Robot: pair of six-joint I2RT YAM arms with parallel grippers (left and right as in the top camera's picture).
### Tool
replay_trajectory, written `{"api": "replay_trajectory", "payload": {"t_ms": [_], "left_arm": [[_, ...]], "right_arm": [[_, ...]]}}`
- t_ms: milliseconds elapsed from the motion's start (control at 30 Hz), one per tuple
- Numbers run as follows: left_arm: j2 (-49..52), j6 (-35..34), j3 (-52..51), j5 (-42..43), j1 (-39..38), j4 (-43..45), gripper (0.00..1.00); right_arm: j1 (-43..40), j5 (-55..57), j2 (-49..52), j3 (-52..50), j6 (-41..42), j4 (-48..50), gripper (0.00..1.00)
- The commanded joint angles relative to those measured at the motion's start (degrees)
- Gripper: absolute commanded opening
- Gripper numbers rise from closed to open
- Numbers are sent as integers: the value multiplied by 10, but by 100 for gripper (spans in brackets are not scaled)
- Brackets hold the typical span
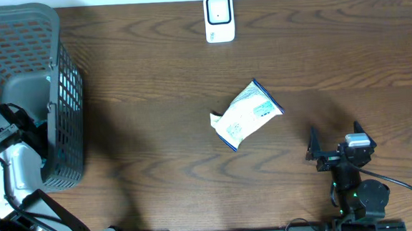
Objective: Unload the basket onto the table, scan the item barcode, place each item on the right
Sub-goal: 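Return the left gripper into the basket toward the teal mouthwash bottle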
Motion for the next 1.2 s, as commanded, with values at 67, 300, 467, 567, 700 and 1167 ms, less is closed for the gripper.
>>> {"api": "replay_trajectory", "payload": {"t_ms": [67, 300, 467, 567, 700, 1167], "left_arm": [[9, -16, -23, -27, 2, 23, 98], [50, -16, -23, -34, 2, 28, 98], [81, -20, -23, -33, 2, 36, 98], [98, -31, -23, -33, 2, 38, 98], [110, -31, -23, -34, 2, 40, 98], [106, -37, -22, -33, 2, 53, 47]], "right_arm": [[-3, 3, 0, -1, 4, -2, 99], [-3, 3, 0, -1, 4, -2, 99], [-3, 3, 0, -1, 4, -2, 99], [-3, 3, 0, -1, 4, -2, 99], [-3, 3, 0, -1, 4, -2, 99], [-3, 3, 0, -1, 4, -2, 99]]}}
